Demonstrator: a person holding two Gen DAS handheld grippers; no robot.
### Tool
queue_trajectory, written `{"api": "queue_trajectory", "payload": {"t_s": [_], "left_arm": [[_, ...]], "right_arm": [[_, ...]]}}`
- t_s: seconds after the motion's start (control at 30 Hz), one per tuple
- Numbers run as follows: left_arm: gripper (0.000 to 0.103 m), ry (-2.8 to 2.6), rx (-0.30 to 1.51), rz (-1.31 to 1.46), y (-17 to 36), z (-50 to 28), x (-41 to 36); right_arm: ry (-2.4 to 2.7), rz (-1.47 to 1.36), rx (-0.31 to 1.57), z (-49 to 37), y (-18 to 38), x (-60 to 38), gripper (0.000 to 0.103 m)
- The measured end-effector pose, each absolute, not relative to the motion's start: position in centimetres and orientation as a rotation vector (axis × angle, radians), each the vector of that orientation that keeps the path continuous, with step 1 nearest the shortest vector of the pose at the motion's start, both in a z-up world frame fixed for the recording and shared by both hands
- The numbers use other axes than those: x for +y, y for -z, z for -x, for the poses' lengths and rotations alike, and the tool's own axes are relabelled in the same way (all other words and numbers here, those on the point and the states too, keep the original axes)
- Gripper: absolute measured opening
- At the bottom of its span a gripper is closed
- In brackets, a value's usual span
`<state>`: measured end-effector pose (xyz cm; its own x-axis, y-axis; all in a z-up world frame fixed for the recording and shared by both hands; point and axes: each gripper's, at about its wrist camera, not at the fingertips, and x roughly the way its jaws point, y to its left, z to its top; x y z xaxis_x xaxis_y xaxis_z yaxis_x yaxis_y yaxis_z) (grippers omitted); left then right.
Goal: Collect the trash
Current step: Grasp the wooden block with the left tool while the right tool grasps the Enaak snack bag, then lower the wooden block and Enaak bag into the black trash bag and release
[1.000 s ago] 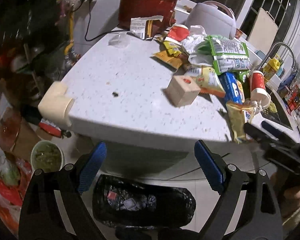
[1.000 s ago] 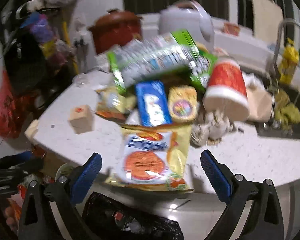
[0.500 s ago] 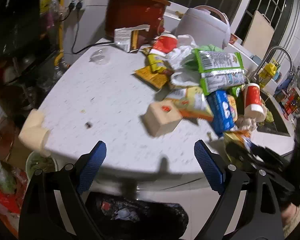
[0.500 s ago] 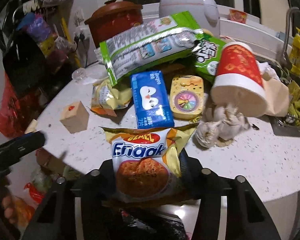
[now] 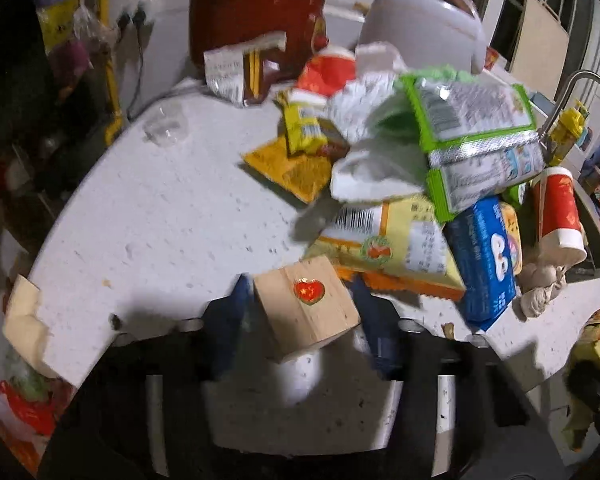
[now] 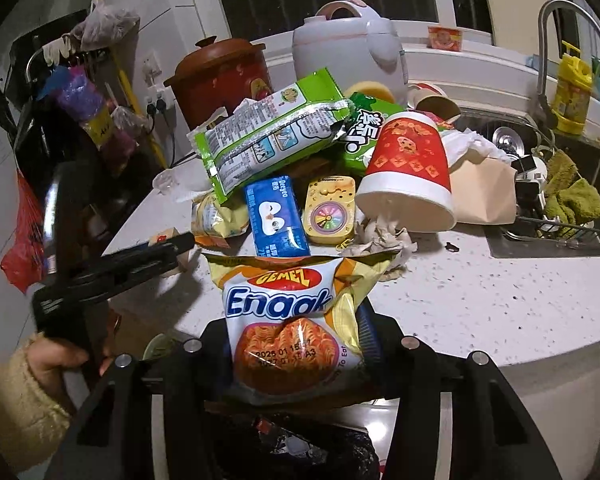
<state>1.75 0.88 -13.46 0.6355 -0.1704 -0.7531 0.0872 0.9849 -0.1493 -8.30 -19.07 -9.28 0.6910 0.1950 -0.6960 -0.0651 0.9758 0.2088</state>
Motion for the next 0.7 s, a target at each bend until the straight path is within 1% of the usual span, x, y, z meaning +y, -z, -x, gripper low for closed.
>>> {"api": "queue_trajectory", "payload": {"t_s": [0.13, 0.33, 0.53, 0.7], "left_arm": [[0.046, 0.161, 0.855, 0.135, 13.2, -1.6, 1.3], [0.044, 0.210, 0.837, 0.148, 11.4, 0.3, 2.2], [0.044, 0.273, 0.809, 0.146, 8.7, 5.0, 4.4], [0.044, 0.288, 0.878, 0.161, 9.3, 8.8, 6.7]], "right_arm": [[-0.149, -0.180, 0.790, 8.3, 9.0, -19.5, 0.051], [-0.195, -0.168, 0.771, 8.2, 7.8, -18.5, 0.051], [-0.301, -0.144, 0.787, 9.1, 7.1, -16.1, 0.051], [-0.422, -0.096, 0.872, 11.0, 7.9, -13.3, 0.050]]}}
